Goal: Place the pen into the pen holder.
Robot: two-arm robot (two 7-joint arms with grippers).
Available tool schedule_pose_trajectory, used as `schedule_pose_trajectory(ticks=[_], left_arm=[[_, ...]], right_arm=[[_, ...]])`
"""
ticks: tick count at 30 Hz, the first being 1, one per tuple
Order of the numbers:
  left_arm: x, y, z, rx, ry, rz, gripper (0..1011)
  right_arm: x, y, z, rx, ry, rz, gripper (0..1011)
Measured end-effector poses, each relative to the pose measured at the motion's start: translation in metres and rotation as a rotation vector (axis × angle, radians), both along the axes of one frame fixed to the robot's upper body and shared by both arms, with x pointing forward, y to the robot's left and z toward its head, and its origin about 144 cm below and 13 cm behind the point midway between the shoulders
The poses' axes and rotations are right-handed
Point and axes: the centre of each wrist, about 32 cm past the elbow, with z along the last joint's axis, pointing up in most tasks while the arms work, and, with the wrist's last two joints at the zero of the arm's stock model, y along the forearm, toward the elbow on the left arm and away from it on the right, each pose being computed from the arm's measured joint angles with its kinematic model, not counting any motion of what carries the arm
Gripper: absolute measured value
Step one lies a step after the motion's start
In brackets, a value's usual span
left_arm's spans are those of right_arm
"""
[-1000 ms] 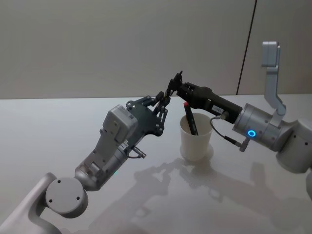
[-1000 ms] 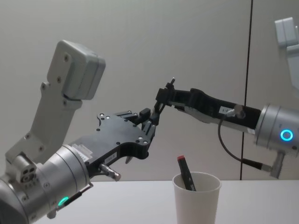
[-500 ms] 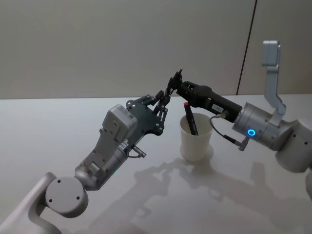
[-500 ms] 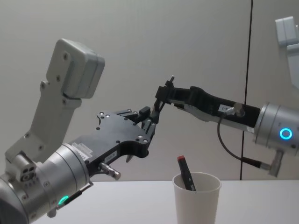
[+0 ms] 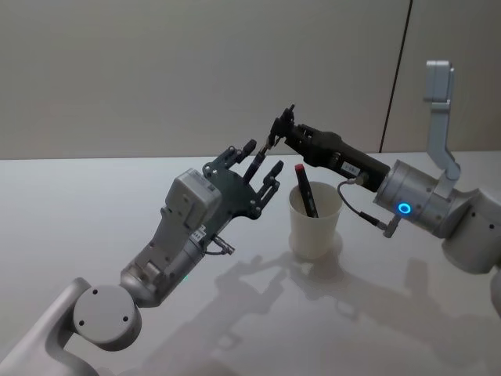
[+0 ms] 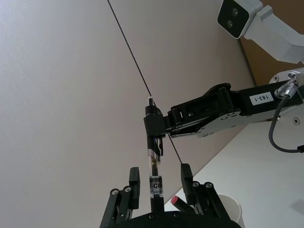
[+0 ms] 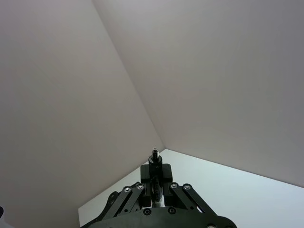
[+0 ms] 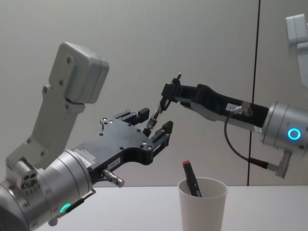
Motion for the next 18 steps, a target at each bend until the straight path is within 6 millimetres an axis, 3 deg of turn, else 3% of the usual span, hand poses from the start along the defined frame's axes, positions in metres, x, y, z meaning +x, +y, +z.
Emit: schedule_pose_trajectory(ticks=[10, 18], left_arm=[[0.0001, 0.0001, 0.0002, 0.0, -0.001, 0.0, 837], [0.0001, 0.0, 0.0002, 0.0, -0.001, 0.0, 1004]], right_arm=[[0.0017, -0.0001, 0.0002, 0.003, -0.002, 0.0, 130], [0.0028, -0.0005, 0.0005, 0.003, -0.006, -0.005, 130]])
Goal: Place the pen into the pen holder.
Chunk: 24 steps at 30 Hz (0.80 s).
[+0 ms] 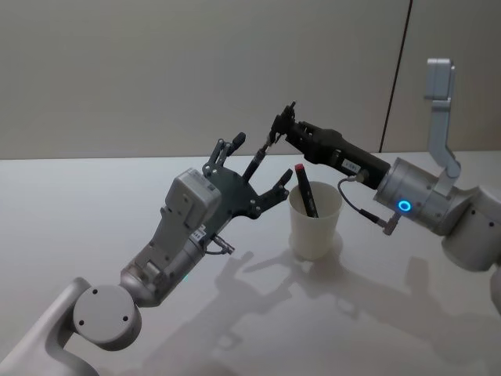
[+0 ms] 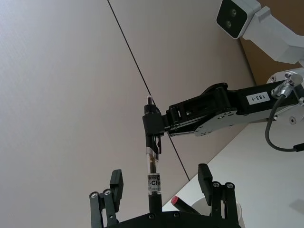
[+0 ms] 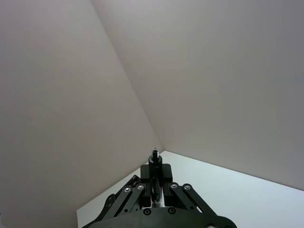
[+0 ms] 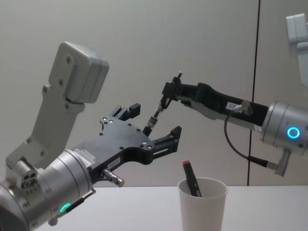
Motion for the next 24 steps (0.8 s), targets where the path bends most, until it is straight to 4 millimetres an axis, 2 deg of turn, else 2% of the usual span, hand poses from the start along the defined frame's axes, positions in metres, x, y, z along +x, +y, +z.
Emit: schedule_pose_trajectory(ticks=[13, 24], left_arm=[[0.0, 0.0, 0.0, 0.0, -0.001, 0.0, 1004], [0.0, 0.0, 0.0, 0.0, -0.001, 0.0, 1004]], right_arm=[[-0.004, -0.006, 0.007, -0.033, -0.043, -0.077, 130], [-0.018, -0.015, 0.021, -0.107, -0.1, -0.22, 130]])
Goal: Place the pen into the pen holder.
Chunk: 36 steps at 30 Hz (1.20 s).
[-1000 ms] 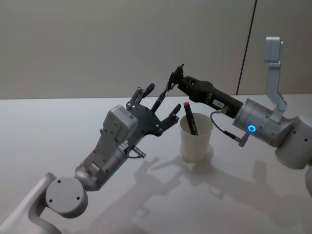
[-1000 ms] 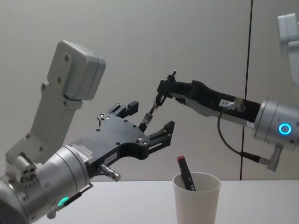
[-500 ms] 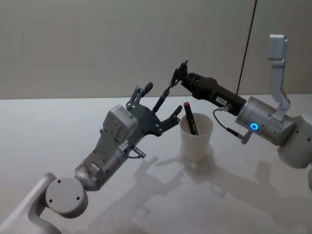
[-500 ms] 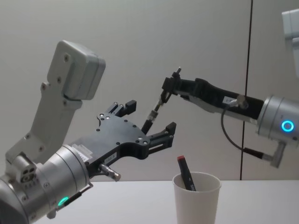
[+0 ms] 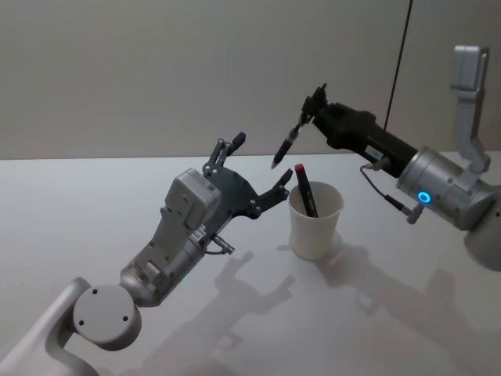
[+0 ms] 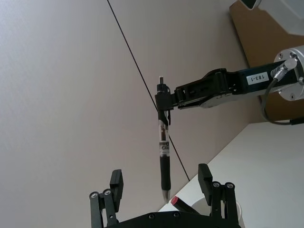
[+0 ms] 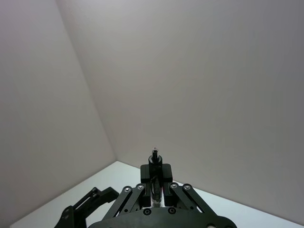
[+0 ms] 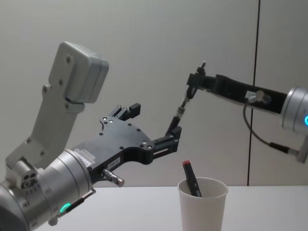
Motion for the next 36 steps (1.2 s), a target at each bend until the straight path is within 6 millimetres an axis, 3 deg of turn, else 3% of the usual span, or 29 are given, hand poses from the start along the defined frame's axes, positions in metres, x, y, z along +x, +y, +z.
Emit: schedule_pose_trajectory(ticks=[23, 36], left_arm=[[0.0, 0.0, 0.0, 0.0, 0.0, 0.0, 1004], [0.0, 0.0, 0.0, 0.0, 0.0, 0.0, 1004]], right_arm=[[-0.041, -0.009, 0.025, -0.247, -0.04, -0.318, 130], [-0.057, -0.004, 0.025, -0.353, -0.039, -0.358, 130]])
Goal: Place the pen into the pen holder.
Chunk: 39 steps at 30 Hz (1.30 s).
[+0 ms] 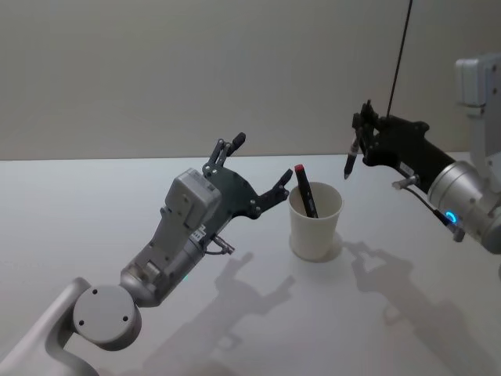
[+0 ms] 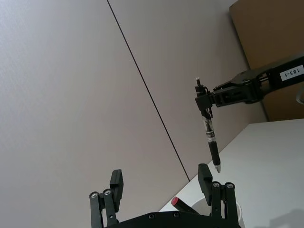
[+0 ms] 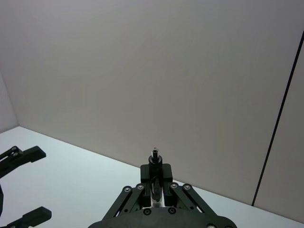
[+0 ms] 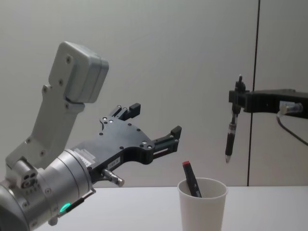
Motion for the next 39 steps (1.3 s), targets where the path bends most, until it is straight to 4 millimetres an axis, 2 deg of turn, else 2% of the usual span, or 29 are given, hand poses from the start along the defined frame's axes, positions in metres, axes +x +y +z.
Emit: schedule_pose_trajectory(ticks=[15, 24, 28, 29, 30, 32, 39], left_arm=[[0.0, 0.0, 0.0, 0.0, 0.0, 0.0, 1004], [0.0, 0.0, 0.0, 0.0, 0.0, 0.0, 1004], [0.0, 0.0, 0.0, 0.0, 0.0, 0.0, 1004], [0.0, 0.0, 0.0, 0.0, 0.0, 0.0, 1004], [0.0, 0.0, 0.0, 0.0, 0.0, 0.0, 1004], [0.0, 0.0, 0.0, 0.0, 0.0, 0.0, 1004], [0.0, 0.0, 0.0, 0.0, 0.0, 0.0, 1004]], right_arm=[[-0.001, 0.009, -0.01, -0.033, 0.01, 0.021, 132], [0.002, 0.011, -0.016, -0.036, 0.009, 0.035, 386], [0.002, 0.012, -0.017, -0.034, 0.005, 0.038, 547], [0.002, 0.012, -0.017, -0.034, 0.004, 0.038, 547], [0.003, 0.012, -0.017, -0.033, 0.002, 0.039, 609], [0.003, 0.012, -0.018, -0.032, 0.001, 0.041, 642], [0.003, 0.011, -0.018, -0.024, -0.007, 0.045, 862]])
